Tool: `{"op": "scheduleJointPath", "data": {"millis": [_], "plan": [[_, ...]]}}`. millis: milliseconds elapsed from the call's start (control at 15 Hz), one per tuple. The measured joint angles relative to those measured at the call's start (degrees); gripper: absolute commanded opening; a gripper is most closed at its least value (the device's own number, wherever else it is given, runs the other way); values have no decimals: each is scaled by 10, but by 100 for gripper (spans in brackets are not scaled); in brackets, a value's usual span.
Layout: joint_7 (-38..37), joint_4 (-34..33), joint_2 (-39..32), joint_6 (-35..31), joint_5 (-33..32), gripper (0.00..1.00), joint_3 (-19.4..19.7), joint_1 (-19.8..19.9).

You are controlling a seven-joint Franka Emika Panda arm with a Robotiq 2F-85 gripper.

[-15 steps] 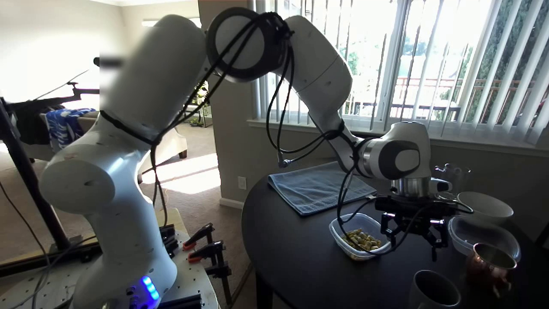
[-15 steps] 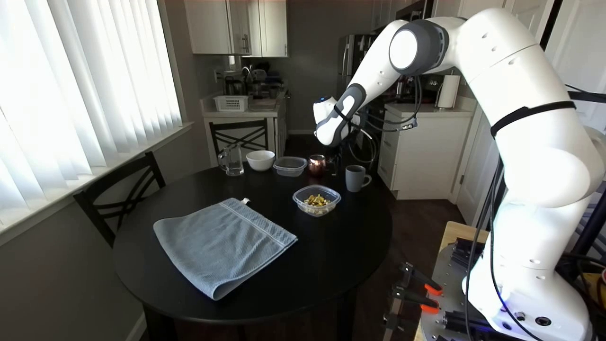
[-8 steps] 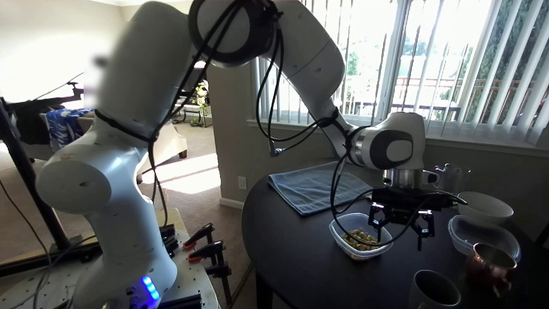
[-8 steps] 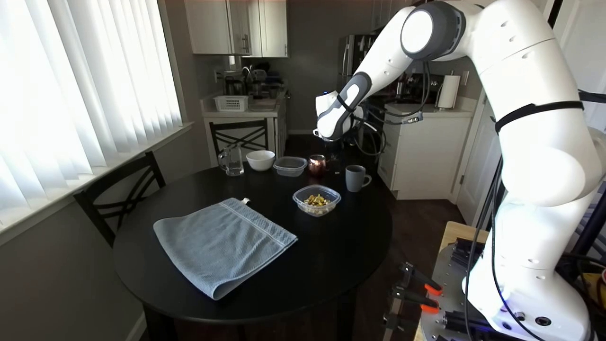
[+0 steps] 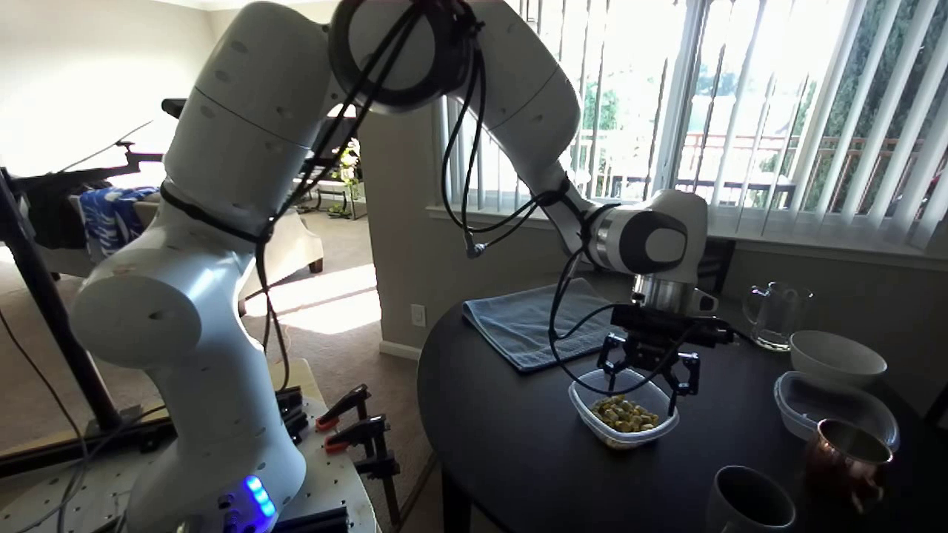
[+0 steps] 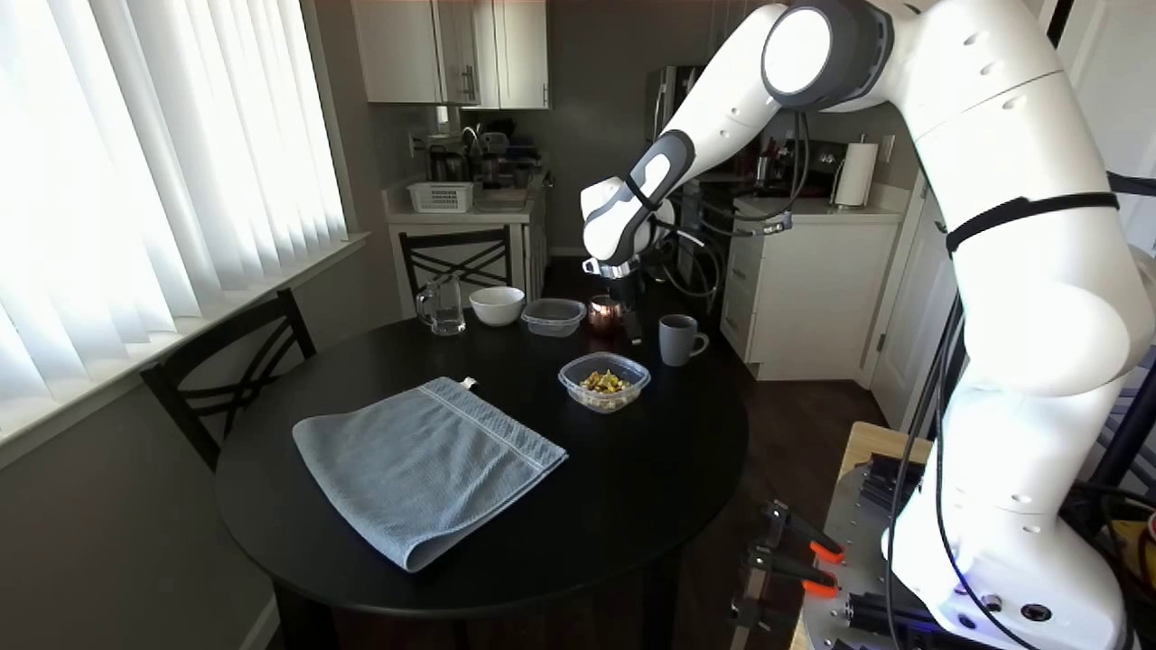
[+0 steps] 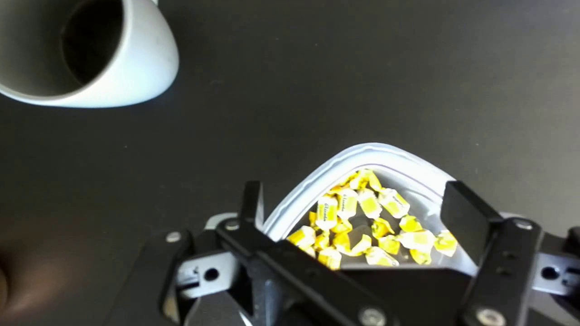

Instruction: Pour the contents from the bowl onto the towel

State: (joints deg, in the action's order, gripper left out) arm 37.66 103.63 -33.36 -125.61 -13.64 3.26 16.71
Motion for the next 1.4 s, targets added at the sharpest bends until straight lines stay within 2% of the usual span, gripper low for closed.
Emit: {"op": "scheduleJointPath", "data": {"millis": [200,733,800,867,1400], "plan": [[-13,-30,-19,38,20,100,-2,-10],[-108,-140,-111,63,28,100,11,-10],[-114,-152,-120,69,28,75,11,-10],[-118,-163,-128,75,28,73,11,-10],[-135,-227,-178,111,28,20,14,-9]]}}
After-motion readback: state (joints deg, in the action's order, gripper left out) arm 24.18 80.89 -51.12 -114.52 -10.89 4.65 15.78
